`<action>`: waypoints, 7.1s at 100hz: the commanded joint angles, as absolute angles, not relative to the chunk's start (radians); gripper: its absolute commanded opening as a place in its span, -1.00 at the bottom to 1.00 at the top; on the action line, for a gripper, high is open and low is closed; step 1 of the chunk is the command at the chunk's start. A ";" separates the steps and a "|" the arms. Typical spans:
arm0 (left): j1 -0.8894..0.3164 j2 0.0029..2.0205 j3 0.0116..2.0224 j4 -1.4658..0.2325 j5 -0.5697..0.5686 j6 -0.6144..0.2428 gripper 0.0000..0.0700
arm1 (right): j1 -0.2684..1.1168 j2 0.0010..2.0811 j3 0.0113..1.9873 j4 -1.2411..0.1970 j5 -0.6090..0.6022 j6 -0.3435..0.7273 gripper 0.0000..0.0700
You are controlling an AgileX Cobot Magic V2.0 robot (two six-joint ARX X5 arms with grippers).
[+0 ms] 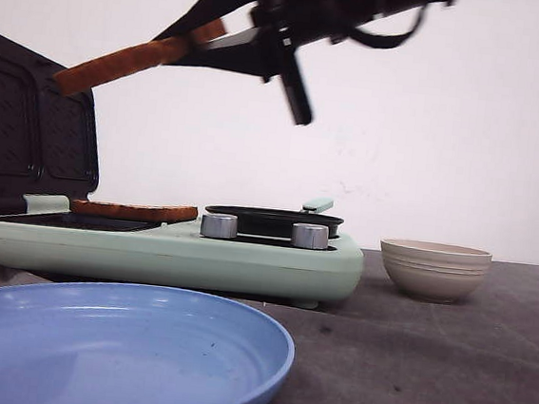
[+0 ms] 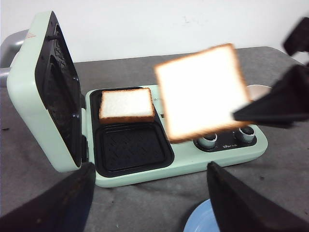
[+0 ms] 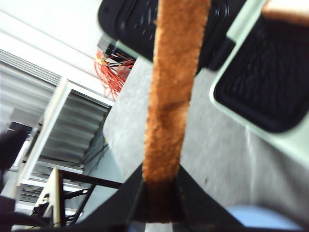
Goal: Make breakfast with bread and shrimp
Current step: 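Carry the bread slice with the right gripper onto the empty press plate, then open the right gripper and raise it away from the press, then move the left gripper to the press lid handle and grasp it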
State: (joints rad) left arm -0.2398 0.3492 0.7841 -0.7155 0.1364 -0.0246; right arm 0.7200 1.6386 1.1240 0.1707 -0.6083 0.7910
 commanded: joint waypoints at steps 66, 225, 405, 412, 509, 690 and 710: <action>-0.242 0.350 0.788 -0.710 0.100 -0.019 0.10 | 0.741 2.078 1.455 0.147 -0.654 0.813 -1.00; -0.242 0.350 0.788 -0.710 0.100 -0.012 0.10 | 0.736 2.070 1.589 -0.281 -0.389 0.525 0.11; -0.242 0.350 0.788 -0.659 0.078 -0.020 0.10 | 0.532 0.781 0.637 -0.273 -0.067 0.199 0.10; -0.242 0.350 0.788 -0.658 0.078 -0.029 0.10 | 0.532 0.741 0.591 -0.273 -0.057 0.215 0.10; -0.204 0.492 0.794 -0.468 0.002 -0.426 0.13 | 0.533 0.691 0.523 -0.306 -0.059 0.263 0.10; 0.398 1.380 1.028 -0.004 0.716 -0.863 0.12 | 0.533 0.691 0.522 -0.337 -0.053 0.256 0.10; 0.379 1.411 1.028 0.005 0.715 -0.866 -0.15 | 0.533 0.691 0.522 -0.337 -0.052 0.256 0.10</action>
State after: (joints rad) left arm 0.3779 1.3888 1.0088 -0.0059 0.7086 -0.8604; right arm 0.5282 0.6849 0.5205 -0.3500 -0.0555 0.2512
